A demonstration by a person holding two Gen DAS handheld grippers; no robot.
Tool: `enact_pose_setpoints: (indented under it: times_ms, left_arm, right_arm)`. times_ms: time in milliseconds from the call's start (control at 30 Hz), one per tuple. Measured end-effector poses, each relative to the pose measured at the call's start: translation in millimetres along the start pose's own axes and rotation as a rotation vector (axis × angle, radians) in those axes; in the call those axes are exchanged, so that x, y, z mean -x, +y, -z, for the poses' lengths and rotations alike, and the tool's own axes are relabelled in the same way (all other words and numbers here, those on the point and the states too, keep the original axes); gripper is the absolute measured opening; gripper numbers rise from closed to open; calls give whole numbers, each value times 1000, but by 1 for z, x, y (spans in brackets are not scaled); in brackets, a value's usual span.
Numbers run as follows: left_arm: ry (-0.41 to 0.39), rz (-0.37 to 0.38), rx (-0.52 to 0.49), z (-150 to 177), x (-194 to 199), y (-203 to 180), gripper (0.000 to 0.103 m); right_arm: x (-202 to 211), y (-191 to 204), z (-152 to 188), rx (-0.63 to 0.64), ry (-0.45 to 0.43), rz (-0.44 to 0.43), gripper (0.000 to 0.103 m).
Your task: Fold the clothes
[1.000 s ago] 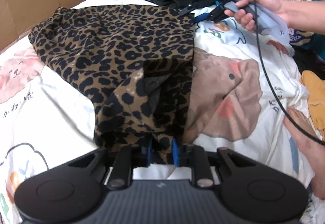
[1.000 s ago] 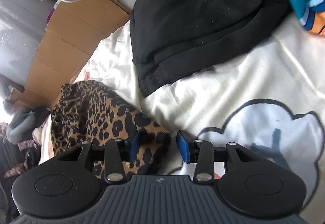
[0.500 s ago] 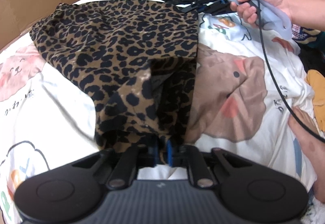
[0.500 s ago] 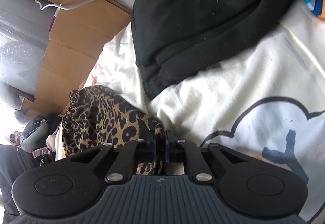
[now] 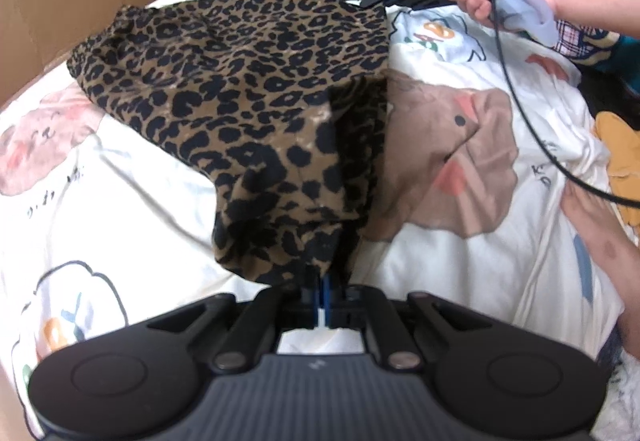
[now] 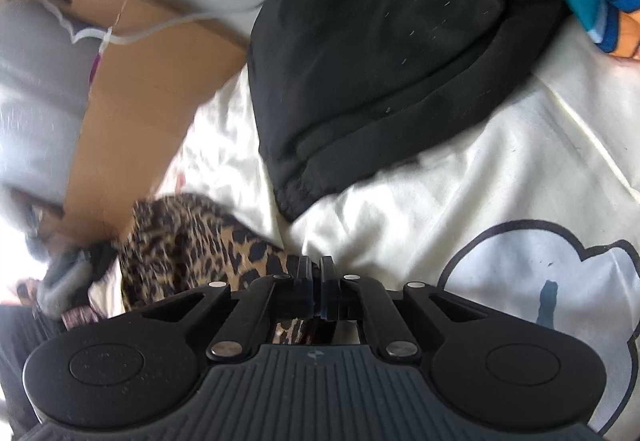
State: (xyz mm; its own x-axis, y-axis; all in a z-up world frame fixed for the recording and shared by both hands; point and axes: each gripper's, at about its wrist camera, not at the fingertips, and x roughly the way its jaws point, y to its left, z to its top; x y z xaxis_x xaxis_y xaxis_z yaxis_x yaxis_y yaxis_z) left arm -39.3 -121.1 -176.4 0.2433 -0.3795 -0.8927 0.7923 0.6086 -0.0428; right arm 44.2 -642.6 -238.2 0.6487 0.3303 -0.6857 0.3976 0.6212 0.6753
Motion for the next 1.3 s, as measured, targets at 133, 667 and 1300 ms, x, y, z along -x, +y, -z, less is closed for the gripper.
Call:
enact_pose_setpoints:
  times_ms: [133, 667, 1300]
  left_arm:
    - [-6, -18, -33, -4, -4, -7, 9]
    - [-64, -51, -163, 6, 1, -15, 3]
    - [-50, -32, -112, 3, -2, -13, 3]
  right_arm:
    - [0, 3, 3, 39, 13, 5, 24]
    - [30, 20, -1, 132, -56, -3, 49]
    - [10, 22, 7, 359, -24, 240, 33]
